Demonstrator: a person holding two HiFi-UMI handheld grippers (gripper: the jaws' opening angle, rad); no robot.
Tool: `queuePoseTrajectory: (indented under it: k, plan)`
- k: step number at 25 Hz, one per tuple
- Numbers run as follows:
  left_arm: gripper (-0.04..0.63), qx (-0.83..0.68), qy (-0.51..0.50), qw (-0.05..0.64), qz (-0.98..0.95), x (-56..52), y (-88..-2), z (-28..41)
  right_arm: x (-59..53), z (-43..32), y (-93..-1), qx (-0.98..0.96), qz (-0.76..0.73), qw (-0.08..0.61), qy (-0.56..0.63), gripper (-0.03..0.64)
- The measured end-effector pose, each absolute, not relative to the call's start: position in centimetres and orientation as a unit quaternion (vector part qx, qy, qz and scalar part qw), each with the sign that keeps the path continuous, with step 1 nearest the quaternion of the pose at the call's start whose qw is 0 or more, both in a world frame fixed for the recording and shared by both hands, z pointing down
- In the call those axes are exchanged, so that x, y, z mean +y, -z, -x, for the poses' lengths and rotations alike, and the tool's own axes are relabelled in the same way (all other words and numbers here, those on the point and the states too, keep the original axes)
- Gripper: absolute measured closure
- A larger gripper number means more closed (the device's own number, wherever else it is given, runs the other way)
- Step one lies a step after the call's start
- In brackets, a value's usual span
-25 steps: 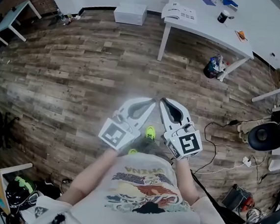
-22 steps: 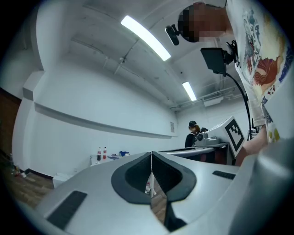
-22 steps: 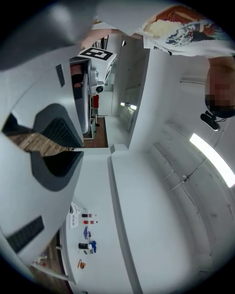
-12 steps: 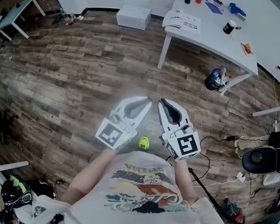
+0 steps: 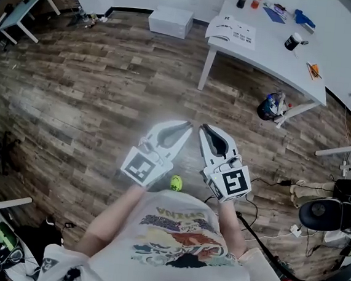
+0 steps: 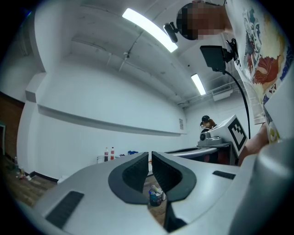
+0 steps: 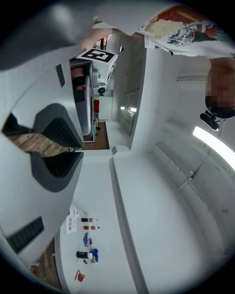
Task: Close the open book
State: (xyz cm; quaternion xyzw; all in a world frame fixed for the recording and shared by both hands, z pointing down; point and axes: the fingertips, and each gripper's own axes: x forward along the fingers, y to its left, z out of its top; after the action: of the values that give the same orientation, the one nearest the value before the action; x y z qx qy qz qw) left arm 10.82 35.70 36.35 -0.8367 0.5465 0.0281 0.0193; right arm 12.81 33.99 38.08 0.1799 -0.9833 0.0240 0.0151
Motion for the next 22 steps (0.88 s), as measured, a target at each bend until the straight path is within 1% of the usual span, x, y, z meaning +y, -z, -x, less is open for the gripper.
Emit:
queuePoseTrajectory:
  k: [5, 10, 13, 17, 22]
  plan:
    - [0.584, 0.543, -0.025, 0.012, 0.839, 33.5, -37.2, -9.6, 31.7, -11.7, -39.1, -0.982, -0.183, 0.028, -0.027, 0.593]
    - [0.584, 0.531, -0.044, 0.004, 0.846, 30.0, -38.0, -7.0, 28.0, -9.1, -40.3, -0.979, -0.196, 0.037, -0.037, 0.594]
    - [0.584, 0.525, -0.039, -0.01, 0.85, 26.6, -39.4, -5.5, 24.9, -7.8, -40.8, -0.978, -0.201, 0.049, -0.038, 0.593]
    - [0.584, 0.518, -0.046, -0.008, 0.854, 20.9, -38.8, -2.6, 19.7, -5.2, -40.9, -0.974, -0.216, 0.062, -0.039, 0.594]
    - [0.584, 0.505, -0.042, 0.002, 0.862, 14.7, -37.5, 1.4, 13.9, -1.3, -39.6, -0.971, -0.231, 0.049, -0.033, 0.594]
